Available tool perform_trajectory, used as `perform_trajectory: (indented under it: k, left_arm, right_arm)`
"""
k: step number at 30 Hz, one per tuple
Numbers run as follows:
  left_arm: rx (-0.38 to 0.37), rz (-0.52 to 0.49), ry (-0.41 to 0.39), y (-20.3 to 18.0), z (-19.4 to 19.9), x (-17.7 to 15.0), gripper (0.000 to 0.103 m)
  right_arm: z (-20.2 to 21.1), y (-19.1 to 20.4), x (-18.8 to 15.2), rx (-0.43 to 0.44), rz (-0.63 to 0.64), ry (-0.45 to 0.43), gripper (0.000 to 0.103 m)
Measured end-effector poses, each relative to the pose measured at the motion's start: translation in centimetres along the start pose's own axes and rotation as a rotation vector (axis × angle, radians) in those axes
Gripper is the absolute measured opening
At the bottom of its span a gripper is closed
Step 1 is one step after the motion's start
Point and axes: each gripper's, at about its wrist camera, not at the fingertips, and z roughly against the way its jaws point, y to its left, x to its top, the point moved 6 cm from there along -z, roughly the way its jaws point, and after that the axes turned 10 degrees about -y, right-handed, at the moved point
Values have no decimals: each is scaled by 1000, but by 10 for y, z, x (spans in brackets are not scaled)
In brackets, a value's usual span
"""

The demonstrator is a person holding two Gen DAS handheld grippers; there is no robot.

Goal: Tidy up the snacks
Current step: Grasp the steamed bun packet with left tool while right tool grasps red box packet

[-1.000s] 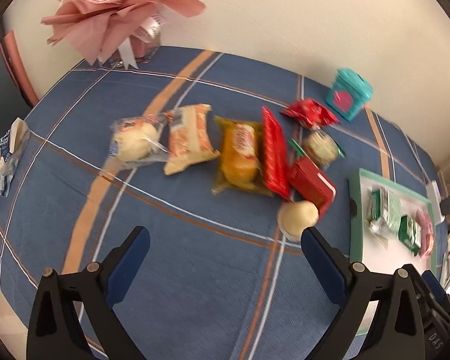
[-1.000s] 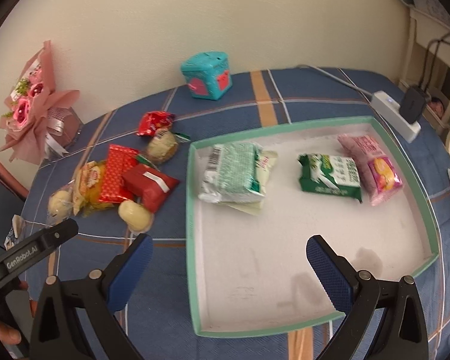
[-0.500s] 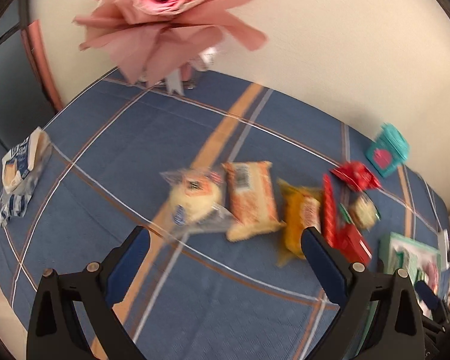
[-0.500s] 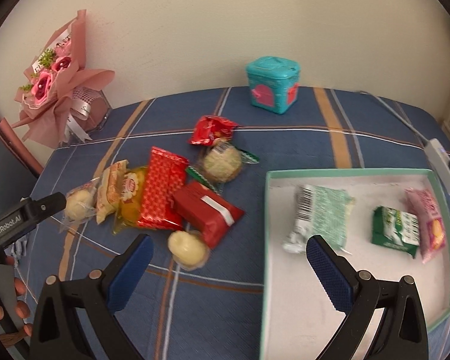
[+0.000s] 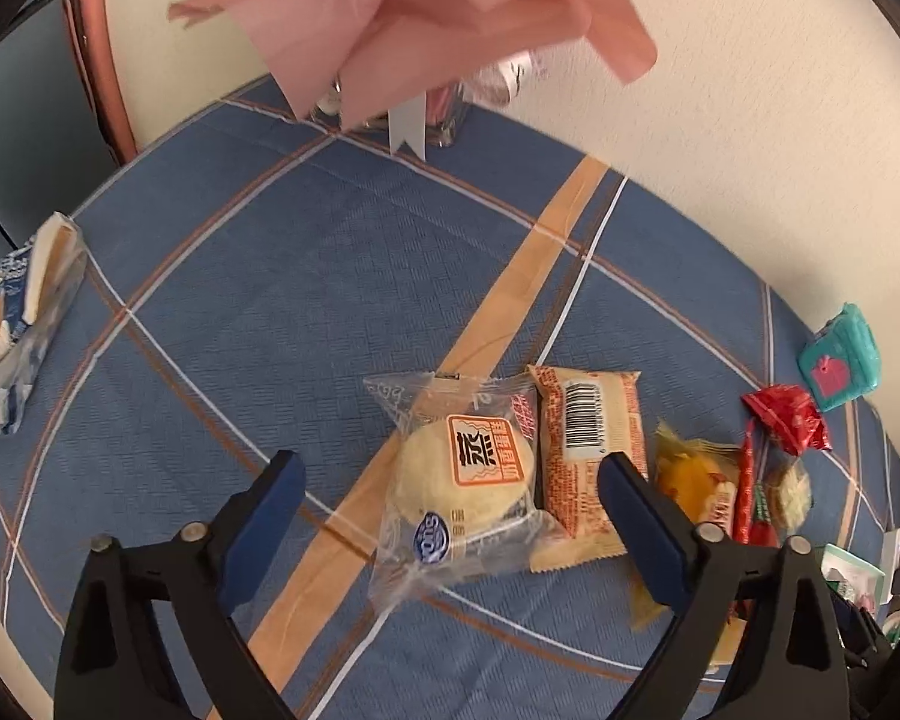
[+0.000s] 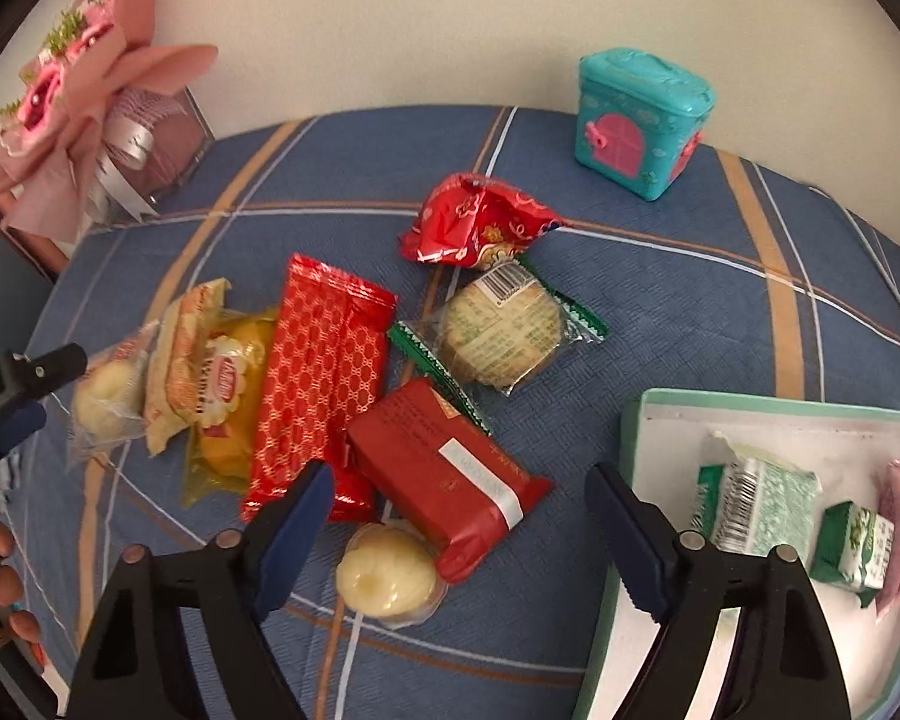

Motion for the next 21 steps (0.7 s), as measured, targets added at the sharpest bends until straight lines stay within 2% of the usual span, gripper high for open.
perform_trajectory:
  k: [1,5,8,10,14,21]
  left_arm:
    - [0,0,7,0,-3,-1,82]
    - [4,16,32,4,-19,-5,71]
    - [-16,23,52,2,-27,-9,58]
    - [-12,18,50,1,-28,-9,57]
    - [-13,21,52,2,-26,-11,54]
    - [0,45,42,9,-11,-12,53]
  right_arm:
    - [-5,0,0,1,3,8,83]
    - [-20,-1,-4,1,8,33,75]
    - [-27,-4,-5,-5,7,40,68]
    - [-26,-2,-7,-8,15,32,57]
    - [-23,-1,-10,-19,14,30,43]
    - [2,-8,-16,-20,-19,1,42]
